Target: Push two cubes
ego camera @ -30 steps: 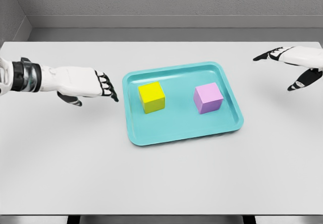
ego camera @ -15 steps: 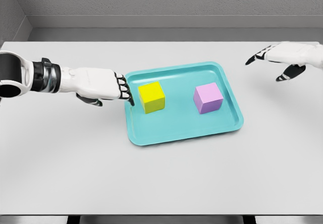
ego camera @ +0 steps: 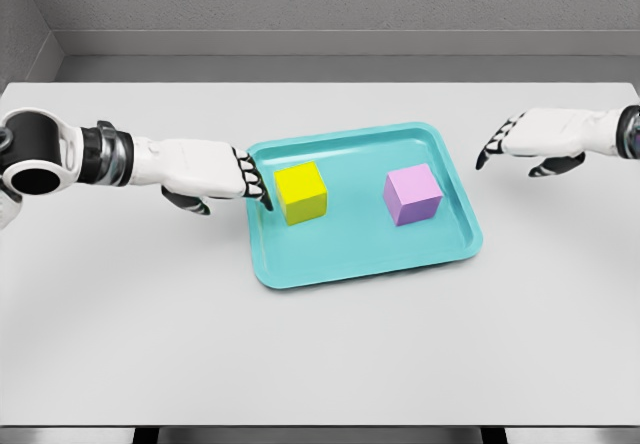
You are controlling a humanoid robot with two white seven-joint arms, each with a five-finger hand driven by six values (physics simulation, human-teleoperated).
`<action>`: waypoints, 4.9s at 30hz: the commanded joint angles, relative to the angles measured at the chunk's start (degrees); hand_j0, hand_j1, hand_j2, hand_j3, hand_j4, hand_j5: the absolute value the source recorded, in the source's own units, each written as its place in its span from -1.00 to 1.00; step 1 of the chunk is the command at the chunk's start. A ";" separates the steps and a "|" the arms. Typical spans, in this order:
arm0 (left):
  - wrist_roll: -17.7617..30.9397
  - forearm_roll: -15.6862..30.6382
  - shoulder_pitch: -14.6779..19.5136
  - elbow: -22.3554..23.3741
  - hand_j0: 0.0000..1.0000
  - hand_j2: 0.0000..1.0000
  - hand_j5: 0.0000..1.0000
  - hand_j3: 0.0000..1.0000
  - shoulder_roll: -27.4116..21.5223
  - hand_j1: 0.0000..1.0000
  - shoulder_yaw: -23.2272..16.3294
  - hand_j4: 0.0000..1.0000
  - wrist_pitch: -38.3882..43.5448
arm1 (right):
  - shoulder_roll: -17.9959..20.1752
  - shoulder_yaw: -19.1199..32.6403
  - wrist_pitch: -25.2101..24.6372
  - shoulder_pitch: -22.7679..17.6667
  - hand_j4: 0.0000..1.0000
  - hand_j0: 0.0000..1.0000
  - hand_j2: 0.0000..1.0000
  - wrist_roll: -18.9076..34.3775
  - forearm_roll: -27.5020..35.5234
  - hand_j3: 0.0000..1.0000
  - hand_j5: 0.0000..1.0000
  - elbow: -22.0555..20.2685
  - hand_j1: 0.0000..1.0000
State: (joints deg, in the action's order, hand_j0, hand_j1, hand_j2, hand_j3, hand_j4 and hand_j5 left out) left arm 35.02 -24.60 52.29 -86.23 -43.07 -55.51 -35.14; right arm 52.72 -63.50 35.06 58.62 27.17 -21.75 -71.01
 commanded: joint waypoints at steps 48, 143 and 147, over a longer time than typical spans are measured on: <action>-0.02 -4.32 -2.29 7.74 0.68 0.68 0.68 0.68 5.54 0.68 1.90 0.68 0.14 | -3.76 -2.77 -0.06 0.44 0.40 0.40 0.40 1.40 -1.54 0.40 0.40 -6.59 0.40; -0.02 -7.04 0.62 22.07 0.68 0.68 0.68 0.68 16.00 0.68 3.39 0.68 0.14 | -4.73 -5.32 -0.06 1.41 0.14 0.14 0.14 1.40 -2.51 0.14 0.14 -8.09 0.14; -0.02 -7.22 1.41 22.07 0.68 0.68 0.68 0.68 16.35 0.68 3.31 0.68 0.14 | -4.73 -5.67 -0.06 1.41 0.07 0.07 0.07 1.40 -2.51 0.07 0.07 -8.18 0.07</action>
State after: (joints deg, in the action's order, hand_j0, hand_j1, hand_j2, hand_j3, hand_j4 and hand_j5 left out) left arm 35.02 -32.02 53.79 -64.15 -26.92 -52.22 -35.11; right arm 47.95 -68.77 34.65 60.03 28.54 -23.53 -79.17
